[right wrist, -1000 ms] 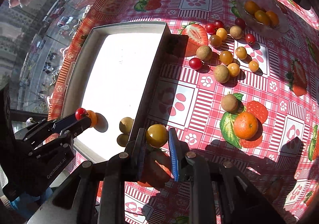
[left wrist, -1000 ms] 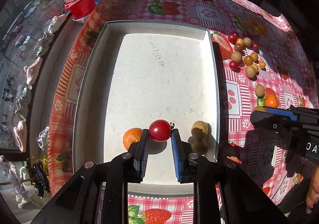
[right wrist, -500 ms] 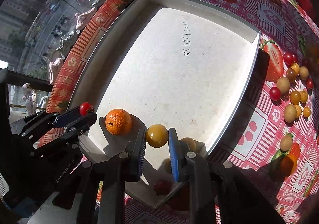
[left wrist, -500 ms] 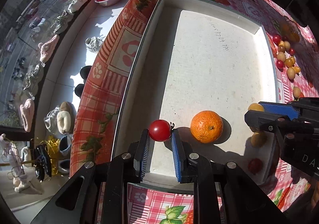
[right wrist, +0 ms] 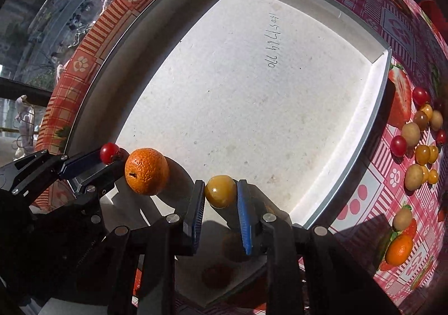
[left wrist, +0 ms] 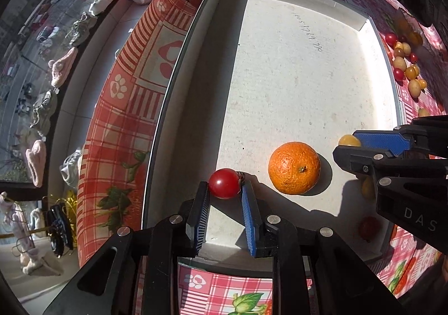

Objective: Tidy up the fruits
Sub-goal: 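Open the left tool to release the red tomato while the right tool releases the yellow one, then move both tools back to the fruit cluster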

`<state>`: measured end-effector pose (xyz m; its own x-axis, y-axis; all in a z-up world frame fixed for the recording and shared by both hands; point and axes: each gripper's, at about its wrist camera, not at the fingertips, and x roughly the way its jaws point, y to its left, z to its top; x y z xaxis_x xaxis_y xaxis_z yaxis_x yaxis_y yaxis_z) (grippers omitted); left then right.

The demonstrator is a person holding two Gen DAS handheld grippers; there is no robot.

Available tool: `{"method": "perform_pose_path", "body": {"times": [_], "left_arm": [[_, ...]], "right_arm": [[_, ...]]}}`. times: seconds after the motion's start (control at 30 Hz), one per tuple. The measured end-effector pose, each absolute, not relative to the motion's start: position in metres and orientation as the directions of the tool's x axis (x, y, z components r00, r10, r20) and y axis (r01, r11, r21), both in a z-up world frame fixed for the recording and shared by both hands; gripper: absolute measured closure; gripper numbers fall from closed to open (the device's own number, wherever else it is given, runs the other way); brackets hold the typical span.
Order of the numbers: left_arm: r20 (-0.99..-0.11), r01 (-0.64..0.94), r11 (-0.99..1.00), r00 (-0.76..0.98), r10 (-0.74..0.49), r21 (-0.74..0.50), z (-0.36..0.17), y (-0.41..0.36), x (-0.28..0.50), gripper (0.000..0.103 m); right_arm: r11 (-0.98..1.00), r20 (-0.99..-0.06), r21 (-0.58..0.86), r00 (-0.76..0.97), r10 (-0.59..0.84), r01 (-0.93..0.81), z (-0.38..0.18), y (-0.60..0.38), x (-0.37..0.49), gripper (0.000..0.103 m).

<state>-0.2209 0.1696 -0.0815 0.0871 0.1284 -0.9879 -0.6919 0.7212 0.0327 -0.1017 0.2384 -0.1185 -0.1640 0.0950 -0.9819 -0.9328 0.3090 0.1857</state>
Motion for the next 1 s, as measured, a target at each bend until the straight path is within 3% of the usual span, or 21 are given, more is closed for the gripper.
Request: {"method": "perform_pose_path", "body": {"times": [0.03,0.07,0.1,0.13,0.27,0.43,1.0], "left_arm": [[-0.988,-0.692,0.721,0.086,0.13,0.035,-0.082,0.17,-0.22,0.078],[-0.987,-0.692,0.721,0.081,0.136,0.043,-0.082,0.169,-0.22,0.071],[-0.987,-0.69,0.722,0.075,0.143,0.052,-0.081,0.169,-0.219,0.042],[-0.984,-0.694,0.716,0.072,0.162,0.067,-0.08,0.168,-0.219,0.032],[-0.982,-0.675,0.733,0.075,0.175,0.079,-0.077,0.162,-0.217,0.031],[-0.985,-0.671,0.736,0.056,0.166,0.086,-0.076,0.16,-0.217,0.031],[-0.978,-0.571,0.816,0.109,0.179,0.086,-0.038,0.131,-0.174,0.031]], "right_arm": [[0.309,-0.981,0.193,-0.171,0.096,-0.931,-0.118,0.239,-0.102,0.072],[0.31,-0.979,0.199,-0.177,0.098,-0.93,-0.118,0.24,-0.103,0.071],[0.31,-0.979,0.199,-0.176,0.099,-0.93,-0.115,0.235,-0.104,0.066],[0.31,-0.98,0.196,-0.173,0.101,-0.93,-0.114,0.237,-0.108,0.06],[0.324,-0.977,0.205,-0.175,0.117,-0.924,-0.111,0.237,-0.106,0.051],[0.343,-0.971,0.222,-0.177,0.159,-0.913,-0.097,0.234,-0.099,0.02],[0.562,-0.967,0.216,-0.098,0.233,-0.799,-0.061,0.154,-0.03,0.017]]}}
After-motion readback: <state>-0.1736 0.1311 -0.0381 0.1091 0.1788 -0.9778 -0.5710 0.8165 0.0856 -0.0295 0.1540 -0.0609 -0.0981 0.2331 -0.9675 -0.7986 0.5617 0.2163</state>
